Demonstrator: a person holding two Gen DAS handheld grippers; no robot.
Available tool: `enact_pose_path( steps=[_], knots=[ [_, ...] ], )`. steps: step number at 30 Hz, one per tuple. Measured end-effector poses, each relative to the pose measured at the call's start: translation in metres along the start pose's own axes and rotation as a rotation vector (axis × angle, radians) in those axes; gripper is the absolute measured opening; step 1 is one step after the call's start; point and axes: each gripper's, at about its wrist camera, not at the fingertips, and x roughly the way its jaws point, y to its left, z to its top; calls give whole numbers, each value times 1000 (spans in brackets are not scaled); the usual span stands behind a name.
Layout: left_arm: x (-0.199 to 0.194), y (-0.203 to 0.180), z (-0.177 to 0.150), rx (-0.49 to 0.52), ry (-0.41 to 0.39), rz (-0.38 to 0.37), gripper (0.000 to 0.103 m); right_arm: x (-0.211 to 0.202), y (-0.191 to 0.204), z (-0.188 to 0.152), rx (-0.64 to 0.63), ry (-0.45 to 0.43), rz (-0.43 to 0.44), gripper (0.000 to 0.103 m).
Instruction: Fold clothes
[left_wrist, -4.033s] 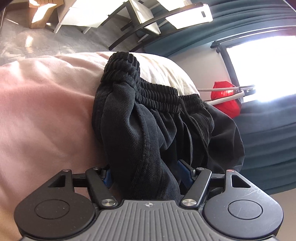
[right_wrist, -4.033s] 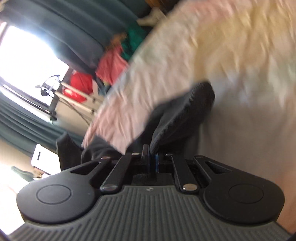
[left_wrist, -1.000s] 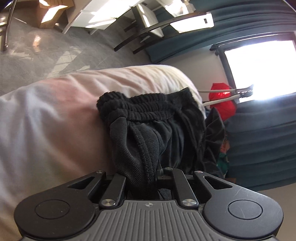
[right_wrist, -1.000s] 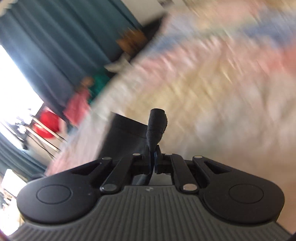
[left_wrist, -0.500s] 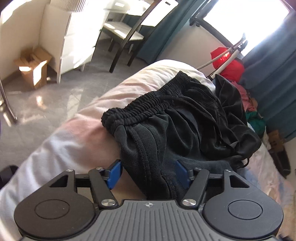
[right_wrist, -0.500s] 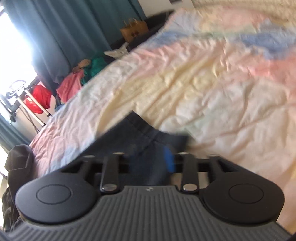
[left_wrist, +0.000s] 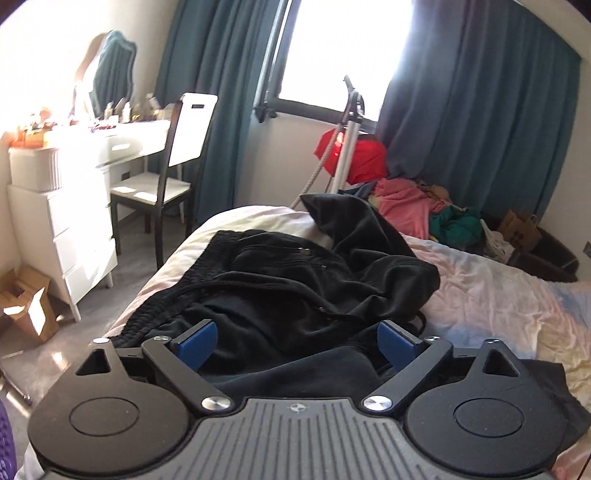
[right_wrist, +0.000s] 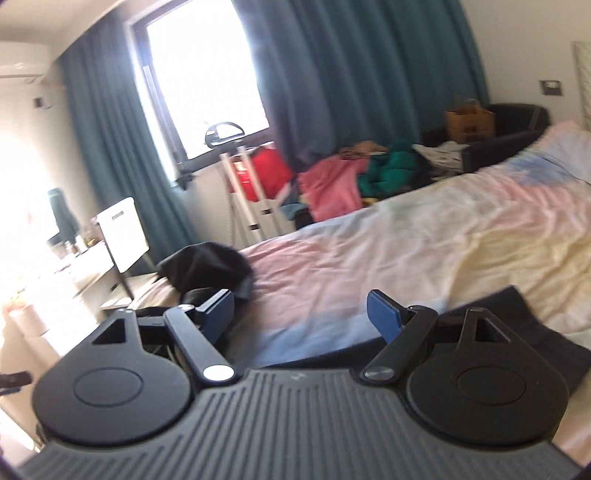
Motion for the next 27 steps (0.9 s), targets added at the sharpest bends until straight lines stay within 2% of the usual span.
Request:
enact_pose_path(
  steps=[3,8,12,15,20,24,27],
  knots=[
    [14,-30,-10,44,2,-24,101,8,27,-16,-30,15,41,82],
    [30,-63,-24,126,-8,-36,102,12,41,-42,-62,21,100,81],
    [41,-81,-27,157,-13,-56,103,13,36,-47,-25,42,83,81],
    [51,-91,-19,158,1,-66,103,16,33,-54,3,54,57,81],
    [77,-101,-10,159,6,-83,103,26,32,-70,-24,72,-13,81],
    [97,-100,-21,176,-20,-90,103,39,38,-76,-50,92,3,81],
    [112,-94,-34,190,-2,-83,103,62,47,-72,-74,130,53,81]
  ],
)
